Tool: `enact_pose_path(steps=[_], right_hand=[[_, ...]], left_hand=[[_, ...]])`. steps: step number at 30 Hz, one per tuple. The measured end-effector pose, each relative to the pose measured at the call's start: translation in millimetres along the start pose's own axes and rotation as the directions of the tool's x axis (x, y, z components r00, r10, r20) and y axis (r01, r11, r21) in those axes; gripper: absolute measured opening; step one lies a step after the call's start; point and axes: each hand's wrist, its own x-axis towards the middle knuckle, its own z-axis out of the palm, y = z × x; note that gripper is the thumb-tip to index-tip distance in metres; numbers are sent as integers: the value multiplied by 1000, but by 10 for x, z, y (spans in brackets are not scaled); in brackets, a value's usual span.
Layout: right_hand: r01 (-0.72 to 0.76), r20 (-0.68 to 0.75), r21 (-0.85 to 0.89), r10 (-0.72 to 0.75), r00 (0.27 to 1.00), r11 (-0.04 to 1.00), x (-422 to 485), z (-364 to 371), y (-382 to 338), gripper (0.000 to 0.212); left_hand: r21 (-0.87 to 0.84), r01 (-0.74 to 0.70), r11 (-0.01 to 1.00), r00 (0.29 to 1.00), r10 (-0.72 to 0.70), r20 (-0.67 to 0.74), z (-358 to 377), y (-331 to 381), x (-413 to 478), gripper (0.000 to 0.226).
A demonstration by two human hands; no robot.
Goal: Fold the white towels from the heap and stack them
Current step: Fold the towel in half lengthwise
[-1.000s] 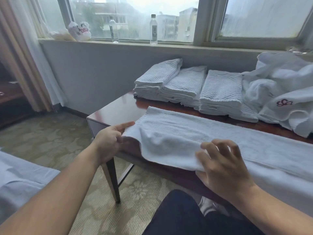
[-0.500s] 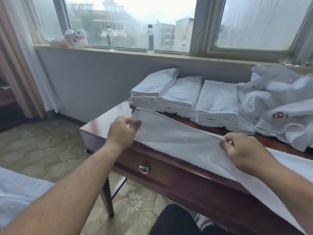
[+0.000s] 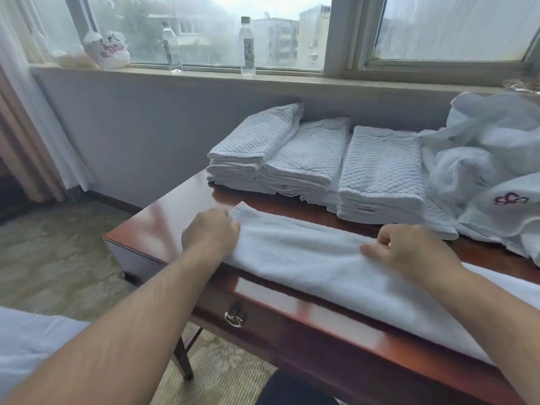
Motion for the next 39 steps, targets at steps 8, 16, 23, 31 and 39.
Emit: enact_pose_path(steps=[8,16,23,31,39], right_hand=[[4,3,108,-5,1000,994,-381,-35,138,30],[-138,-367,-186,62,928,973,-1615,-247,943,29],[-317,-445,-224,193,874,921,-2254,-443,1599,34],[-450,-560,-239,257,788,861,-2540,-693,2080,39],[-366,-464,312,476,747,877,-2333,-1103,2718,15]], left_hand=[[31,-484,875,875,484,7,15,410,-474,41],[-232,-835,500,472,866,166,336,1537,-1342,56],[-266,-911,314,276,946,173,679,2305,-1934,58],[-256,-931,260,215,958,192,816,2809,-2424,46],[-235,-916,326,307,945,115,786,3104,-2208,40]])
